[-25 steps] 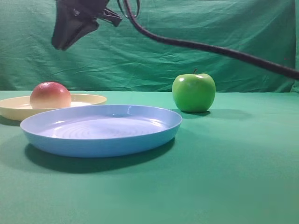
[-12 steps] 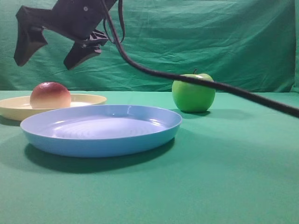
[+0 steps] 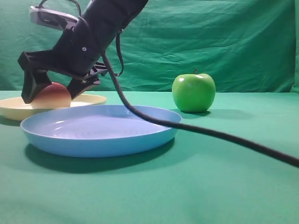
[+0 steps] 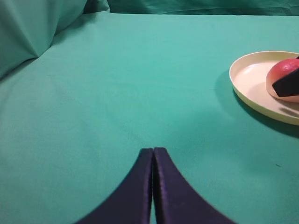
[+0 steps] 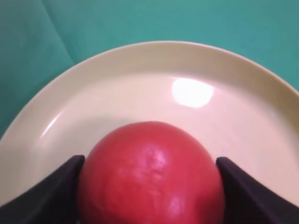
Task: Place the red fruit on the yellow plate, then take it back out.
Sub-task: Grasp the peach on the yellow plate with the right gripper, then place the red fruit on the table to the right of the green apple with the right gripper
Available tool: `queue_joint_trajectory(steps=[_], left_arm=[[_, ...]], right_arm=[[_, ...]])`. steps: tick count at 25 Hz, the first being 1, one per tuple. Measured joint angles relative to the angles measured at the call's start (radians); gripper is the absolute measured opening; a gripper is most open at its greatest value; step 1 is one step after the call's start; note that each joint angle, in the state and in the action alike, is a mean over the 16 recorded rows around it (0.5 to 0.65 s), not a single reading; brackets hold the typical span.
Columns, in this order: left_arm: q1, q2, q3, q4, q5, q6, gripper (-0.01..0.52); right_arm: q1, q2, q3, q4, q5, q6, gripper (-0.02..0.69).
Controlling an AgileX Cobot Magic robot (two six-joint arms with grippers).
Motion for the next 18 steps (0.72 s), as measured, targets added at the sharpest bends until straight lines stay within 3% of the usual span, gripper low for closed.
queue_joint_trajectory(steps=[8, 18], left_arm=[[0.000, 0.000, 0.000, 0.000, 0.000, 0.000, 0.000], [0.000, 0.000, 0.000, 0.000, 0.000, 0.000, 0.000]], right_arm=[[-0.040, -0.129, 0.001, -0.018, 0.118, 0.062, 0.222], [-0.118, -0.474, 0.065, -0.248, 0.341, 0.320, 0.200]])
